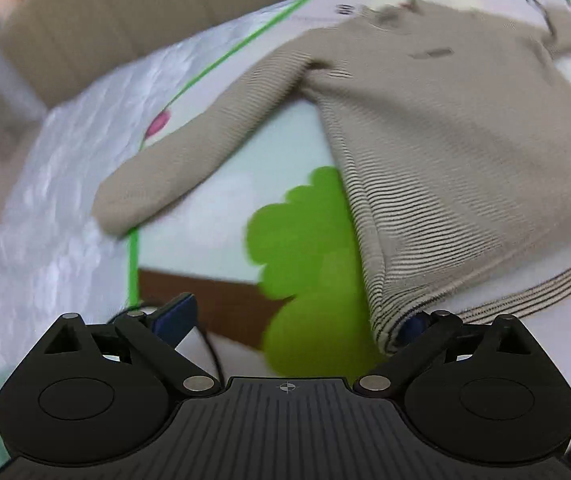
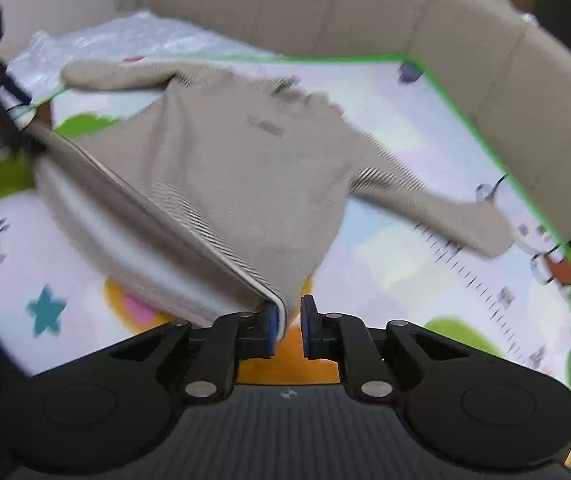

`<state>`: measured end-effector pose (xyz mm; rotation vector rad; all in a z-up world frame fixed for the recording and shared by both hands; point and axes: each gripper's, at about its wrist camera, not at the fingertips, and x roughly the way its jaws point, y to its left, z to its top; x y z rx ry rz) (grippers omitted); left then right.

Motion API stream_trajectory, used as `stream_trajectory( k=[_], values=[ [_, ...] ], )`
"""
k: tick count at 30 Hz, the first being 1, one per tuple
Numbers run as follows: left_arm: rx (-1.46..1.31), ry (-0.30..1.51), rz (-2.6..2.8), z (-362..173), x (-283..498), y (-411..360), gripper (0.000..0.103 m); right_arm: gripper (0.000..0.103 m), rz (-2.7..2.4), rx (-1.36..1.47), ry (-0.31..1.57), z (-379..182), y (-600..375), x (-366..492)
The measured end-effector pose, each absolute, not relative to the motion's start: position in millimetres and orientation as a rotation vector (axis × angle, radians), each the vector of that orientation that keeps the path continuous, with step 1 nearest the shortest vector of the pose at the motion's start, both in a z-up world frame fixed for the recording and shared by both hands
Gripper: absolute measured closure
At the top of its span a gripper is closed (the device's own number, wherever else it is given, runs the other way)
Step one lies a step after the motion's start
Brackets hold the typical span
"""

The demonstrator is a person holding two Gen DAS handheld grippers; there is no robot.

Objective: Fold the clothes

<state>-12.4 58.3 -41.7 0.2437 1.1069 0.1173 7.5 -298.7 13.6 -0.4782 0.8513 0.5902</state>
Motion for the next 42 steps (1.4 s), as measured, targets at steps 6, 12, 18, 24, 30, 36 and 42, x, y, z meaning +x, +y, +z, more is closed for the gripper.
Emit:
stream_trajectory(
  k=[6, 12, 18, 24, 30, 36, 42],
  values=[
    [0.181, 1.172, -0.072, -7.5, -33.1, 59.6, 0.002, 0.073, 0.709, -0.458, 0.900, 20.9, -311.5, 3.4],
    [-0.120, 1.066, -0.290, 19.7, -27.2, 48.2, 0.000, 0.071, 0.625, -0.272, 0.864, 43.2, -326.4, 44.7],
    [-0.312, 0.892, -0.099, -11.2, 63.8, 14.0, 0.000, 0.071, 0.447, -0.162, 0.835, 35.3, -300.9, 116.6],
    [-0.239, 0.860, 0.041, -61.9, 106.2, 1.1, 0.000, 0.062, 0.070, -0.032, 0.827, 13.6, -310.1, 215.8],
    [-0.230, 0.936, -0.056, -99.3, 107.2, 9.0, 0.000, 0.061, -0.262, -0.050, 0.793, -42.3, -317.7, 308.2],
    [-0.048, 0.885, -0.080, -108.5, 104.7, -9.8, 0.000, 0.045, -0.449, -0.061, 0.775, -82.4, -304.4, 359.9],
    [-0.090, 0.893, -0.098, -103.9, 105.8, -2.4, 0.000, 0.091, -0.467, -0.132, 0.786, -81.9, -318.2, 368.5]
  ],
)
